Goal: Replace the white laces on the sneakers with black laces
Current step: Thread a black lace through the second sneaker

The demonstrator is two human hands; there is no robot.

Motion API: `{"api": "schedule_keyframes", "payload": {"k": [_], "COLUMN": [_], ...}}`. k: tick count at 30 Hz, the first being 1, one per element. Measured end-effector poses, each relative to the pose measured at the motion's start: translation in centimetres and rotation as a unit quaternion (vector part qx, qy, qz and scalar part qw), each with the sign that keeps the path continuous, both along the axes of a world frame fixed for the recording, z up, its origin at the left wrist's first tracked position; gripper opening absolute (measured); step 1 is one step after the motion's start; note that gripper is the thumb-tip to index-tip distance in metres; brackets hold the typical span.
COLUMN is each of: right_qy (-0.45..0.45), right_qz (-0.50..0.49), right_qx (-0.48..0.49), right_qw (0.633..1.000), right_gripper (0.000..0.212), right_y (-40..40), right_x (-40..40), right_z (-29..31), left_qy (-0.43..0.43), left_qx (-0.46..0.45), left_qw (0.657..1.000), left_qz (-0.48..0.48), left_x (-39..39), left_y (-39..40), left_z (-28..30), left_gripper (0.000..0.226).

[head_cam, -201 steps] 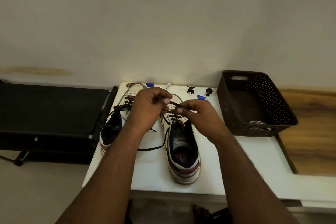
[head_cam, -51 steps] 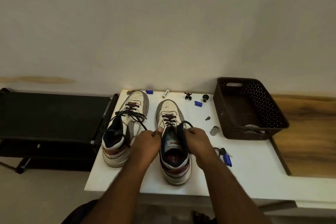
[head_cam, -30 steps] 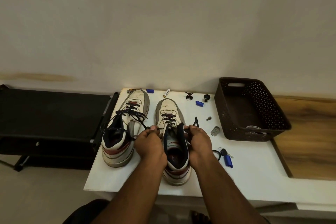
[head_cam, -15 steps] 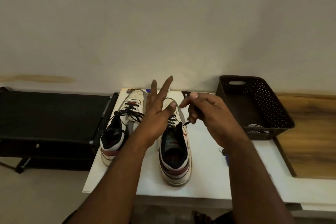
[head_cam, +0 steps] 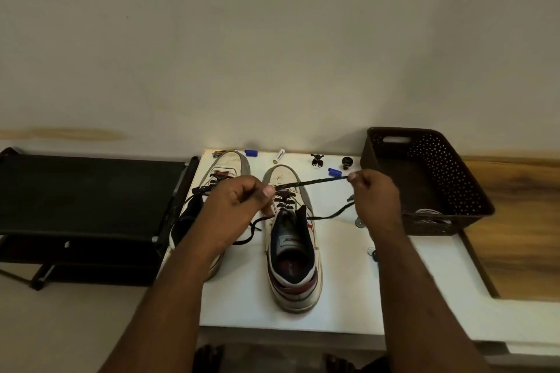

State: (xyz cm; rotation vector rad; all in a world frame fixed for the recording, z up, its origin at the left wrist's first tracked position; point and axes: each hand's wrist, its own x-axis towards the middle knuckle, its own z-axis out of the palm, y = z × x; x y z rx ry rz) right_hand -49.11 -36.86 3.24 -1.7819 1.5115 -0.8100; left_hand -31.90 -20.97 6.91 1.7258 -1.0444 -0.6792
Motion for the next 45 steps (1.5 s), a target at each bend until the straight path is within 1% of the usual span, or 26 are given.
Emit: {"api": "schedule_keyframes", "payload": {"k": [1, 3, 4, 5, 7, 10, 11, 13, 14, 15, 17, 19, 20, 22, 24, 26, 27, 28, 29, 31, 32, 34, 36, 39, 42, 45], "right_qy": [-0.01, -0.071, -0.076, -0.072, -0.08, -0.089, -0.094, -0.078, -0.054, -0.038, -0.065, -0.111, -0.117, -0.048, 0.02, -0.021, -0.052, -0.07, -0.074, -0.094, -0.113, -0.152, -0.166, -0.137, -0.123, -0.15], "right_qz": [0.043, 0.173, 0.235, 0.281, 0.287, 0.247, 0.266, 0.346, 0.377, 0.387, 0.34, 0.258, 0.222, 0.186, 0.198, 0.257, 0.292, 0.324, 0.347, 0.352, 0.344, 0.317, 0.287, 0.237, 0.22, 0.233], "right_qx": [0.002, 0.055, 0.085, 0.099, 0.1, 0.067, 0.065, 0.098, 0.097, 0.083, 0.064, 0.071, 0.069, 0.037, 0.019, 0.045, 0.066, 0.077, 0.076, 0.068, 0.059, 0.055, 0.058, 0.065, 0.079, 0.079], "right_qw": [0.999, 0.981, 0.965, 0.952, 0.949, 0.962, 0.957, 0.93, 0.919, 0.918, 0.936, 0.957, 0.966, 0.981, 0.98, 0.965, 0.953, 0.94, 0.932, 0.929, 0.93, 0.935, 0.941, 0.96, 0.964, 0.958], "right_gripper": [0.021, 0.035, 0.035, 0.027, 0.006, 0.009, 0.017, 0.036, 0.034, 0.026, 0.011, 0.007, 0.01, 0.025, 0.036, 0.067, 0.072, 0.067, 0.055, 0.027, 0.02, 0.017, 0.022, 0.029, 0.018, 0.006], "right_y": [0.3, 1.7, 2.4, 3.0, 3.3, 2.8, 2.6, 3.1, 3.5, 3.8, 3.6, 2.4, 1.8, 1.0, 1.1, 1.8, 2.3, 2.8, 3.2, 3.8, 3.9, 3.7, 3.2, 3.1, 3.3, 3.7], "right_x": [0.3, 1.3, 1.7, 2.2, 2.7, 2.6, 2.7, 3.0, 3.3, 3.7, 3.8, 3.2, 2.7, 1.9, 1.6, 1.8, 2.1, 2.5, 3.1, 4.1, 4.4, 4.5, 4.2, 3.9, 4.0, 4.4], "right_z": [0.1, 1.0, 1.3, 1.4, 1.2, 1.1, 1.1, 1.3, 1.4, 1.3, 1.1, 1.0, 0.9, 0.5, 0.6, 0.9, 1.4, 1.6, 1.6, 1.6, 1.5, 1.4, 1.1, 0.5, 0.5, 0.9], "left_qy": [-0.009, -0.035, -0.047, -0.059, -0.072, -0.049, -0.036, -0.02, -0.013, -0.005, 0.025, 0.06, 0.068, 0.067, 0.055, 0.06, 0.068, 0.078, 0.085, 0.09, 0.097, 0.112, 0.106, 0.063, -0.004, -0.016], "left_qx": [-0.007, -0.02, -0.023, -0.019, 0.0, 0.011, 0.011, 0.017, 0.017, 0.013, 0.002, -0.007, -0.005, 0.005, 0.012, 0.011, 0.008, 0.005, 0.004, -0.001, -0.006, -0.01, -0.001, 0.035, 0.103, 0.112], "left_qw": [1.0, 0.998, 0.997, 0.997, 0.996, 0.996, 0.997, 0.998, 0.998, 0.998, 0.997, 0.993, 0.993, 0.994, 0.995, 0.995, 0.995, 0.995, 0.994, 0.994, 0.993, 0.991, 0.99, 0.989, 0.988, 0.987], "left_qz": [0.022, 0.052, 0.054, 0.048, 0.043, 0.072, 0.073, 0.061, 0.055, 0.056, 0.079, 0.098, 0.1, 0.092, 0.081, 0.075, 0.071, 0.068, 0.065, 0.065, 0.068, 0.078, 0.095, 0.13, 0.118, 0.111], "left_x": [-0.4, -1.0, -1.3, -1.4, -1.5, -0.9, -0.8, -1.1, -1.4, -1.6, -1.6, -1.2, -1.0, -0.5, -0.4, -0.3, -0.3, -0.3, -0.3, -0.3, -0.3, -0.2, 0.3, 0.1, -2.1, -2.9], "left_y": [0.0, -0.3, -0.5, -0.7, -0.6, 0.7, 1.0, 1.2, 1.0, 0.7, 0.1, -0.2, -0.4, -0.8, -1.2, -1.7, -2.0, -2.2, -2.4, -2.5, -2.5, -2.4, -1.8, 0.4, 1.9, 0.6], "left_z": [-0.1, -0.2, -0.1, -0.1, -0.2, -0.9, -1.1, -1.3, -1.3, -1.3, -1.5, -1.7, -1.7, -1.9, -2.1, -2.1, -2.0, -1.9, -1.8, -1.5, -1.3, -1.1, -1.1, -2.1, -3.3, -3.7], "left_gripper": [0.022, 0.02, 0.018, 0.016, 0.016, 0.015, 0.014, 0.013, 0.012, 0.011, 0.009, 0.008, 0.009, 0.011, 0.011, 0.007, 0.009, 0.016, 0.022, 0.028, 0.028, 0.026, 0.022, 0.019, 0.023, 0.022]}}
